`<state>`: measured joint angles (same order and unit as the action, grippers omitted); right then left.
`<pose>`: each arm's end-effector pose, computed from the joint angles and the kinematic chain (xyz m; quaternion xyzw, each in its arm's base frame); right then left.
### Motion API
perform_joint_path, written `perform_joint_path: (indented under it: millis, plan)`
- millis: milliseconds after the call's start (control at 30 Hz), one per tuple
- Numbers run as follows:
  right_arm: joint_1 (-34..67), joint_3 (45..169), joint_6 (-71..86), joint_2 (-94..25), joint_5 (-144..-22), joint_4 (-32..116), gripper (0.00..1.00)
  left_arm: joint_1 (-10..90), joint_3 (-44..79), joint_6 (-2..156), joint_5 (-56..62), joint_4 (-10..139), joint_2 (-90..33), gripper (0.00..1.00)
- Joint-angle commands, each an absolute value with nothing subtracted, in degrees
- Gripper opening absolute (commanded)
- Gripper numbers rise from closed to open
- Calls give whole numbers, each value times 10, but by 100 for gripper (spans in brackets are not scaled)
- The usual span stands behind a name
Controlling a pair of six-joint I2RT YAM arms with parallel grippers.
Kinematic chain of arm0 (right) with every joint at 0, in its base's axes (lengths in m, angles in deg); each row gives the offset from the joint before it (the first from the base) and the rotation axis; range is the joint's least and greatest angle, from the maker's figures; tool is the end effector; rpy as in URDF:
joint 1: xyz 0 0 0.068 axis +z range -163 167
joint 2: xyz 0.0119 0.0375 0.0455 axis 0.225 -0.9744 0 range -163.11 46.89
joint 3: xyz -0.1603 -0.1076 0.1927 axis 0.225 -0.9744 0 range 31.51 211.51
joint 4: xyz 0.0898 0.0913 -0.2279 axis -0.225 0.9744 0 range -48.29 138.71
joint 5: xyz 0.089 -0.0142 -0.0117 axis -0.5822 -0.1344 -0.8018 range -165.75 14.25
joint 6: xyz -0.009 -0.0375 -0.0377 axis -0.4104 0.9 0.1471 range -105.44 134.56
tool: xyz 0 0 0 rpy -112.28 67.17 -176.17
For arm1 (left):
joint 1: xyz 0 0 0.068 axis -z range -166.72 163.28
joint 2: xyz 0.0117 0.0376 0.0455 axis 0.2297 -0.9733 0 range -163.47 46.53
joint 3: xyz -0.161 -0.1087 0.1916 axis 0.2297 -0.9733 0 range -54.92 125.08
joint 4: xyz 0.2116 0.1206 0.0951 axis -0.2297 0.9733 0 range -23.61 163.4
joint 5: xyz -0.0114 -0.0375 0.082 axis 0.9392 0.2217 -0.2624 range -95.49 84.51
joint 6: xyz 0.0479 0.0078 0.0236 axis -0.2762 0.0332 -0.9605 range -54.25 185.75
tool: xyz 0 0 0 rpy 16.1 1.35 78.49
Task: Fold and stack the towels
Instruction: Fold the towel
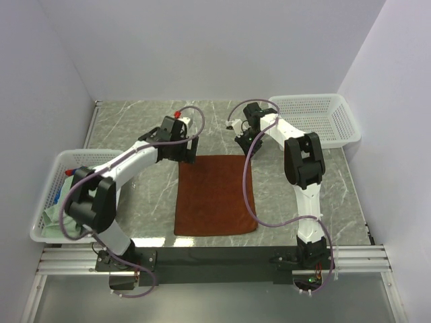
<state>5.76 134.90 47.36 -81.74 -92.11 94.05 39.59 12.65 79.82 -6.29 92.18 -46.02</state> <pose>0.4279 0.1559 0.1639 -0.4419 0.8794 0.1273 0.1235 0.3126 -0.1540 0.2433 0.0982 0.9368 -0.1098 0.3174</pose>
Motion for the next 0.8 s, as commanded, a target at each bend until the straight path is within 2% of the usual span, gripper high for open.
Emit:
perform_joint_path:
  millis: [0,200,433,667,767]
  plan:
    - [62,1351,479,-820,-922,942,0,378,173,756,-15,913,-509,89]
    - [62,1333,476,-812,-929,929,0,356,245,638,6,941,-586,79]
    - [62,1335,476,-813,-927,932,0,331,294,555,93,964,-641,72]
    - [62,1333,471,-812,-924,930,0,324,330,516,114,1001,-690,46]
    - [62,1330,470,-810,-924,930,0,318,322,517,108,990,-688,44]
